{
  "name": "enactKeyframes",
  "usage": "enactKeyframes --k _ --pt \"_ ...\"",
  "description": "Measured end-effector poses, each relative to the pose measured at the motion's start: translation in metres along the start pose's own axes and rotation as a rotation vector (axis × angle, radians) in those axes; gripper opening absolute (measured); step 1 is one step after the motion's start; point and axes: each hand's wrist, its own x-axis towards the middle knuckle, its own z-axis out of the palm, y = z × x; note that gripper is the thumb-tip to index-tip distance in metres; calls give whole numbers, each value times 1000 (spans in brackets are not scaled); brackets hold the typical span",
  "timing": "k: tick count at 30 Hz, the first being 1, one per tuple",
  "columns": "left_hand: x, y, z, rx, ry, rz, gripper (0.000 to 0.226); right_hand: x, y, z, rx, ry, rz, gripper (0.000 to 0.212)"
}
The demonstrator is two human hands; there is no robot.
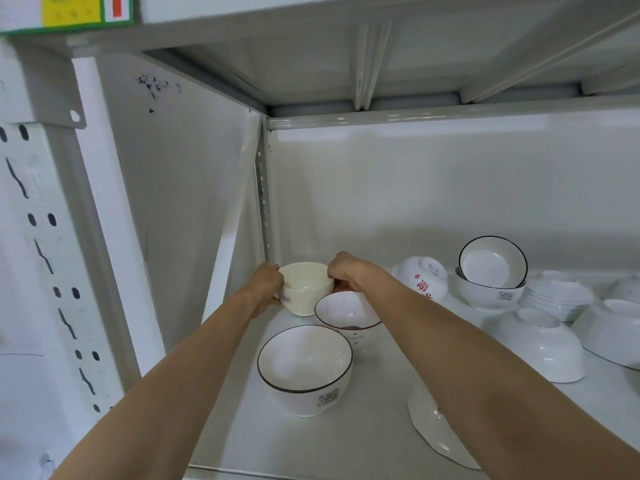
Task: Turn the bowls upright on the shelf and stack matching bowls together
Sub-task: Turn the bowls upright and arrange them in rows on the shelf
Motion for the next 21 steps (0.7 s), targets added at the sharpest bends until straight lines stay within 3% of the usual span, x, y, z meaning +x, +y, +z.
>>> enactKeyframes --k 5,8,10,13,17,21 --pt "8 -6 0 88 77 -18 26 1 0 2 -132 8 -38 28" --pt "13 -8 1 168 64 -38 42 -7 -3 3 -225 16 -56 29" --pt "14 -4 2 266 54 -34 52 -12 -5 2 -276 11 -60 30" --pt "14 11 4 467 100 49 47 -12 -5 -7 -292 12 -99 28" --pt "4 40 20 579 146 205 46 -31 0 -41 -231 212 -131 11" --pt "2 60 53 574 93 338 36 -52 20 -85 -328 465 -100 29"
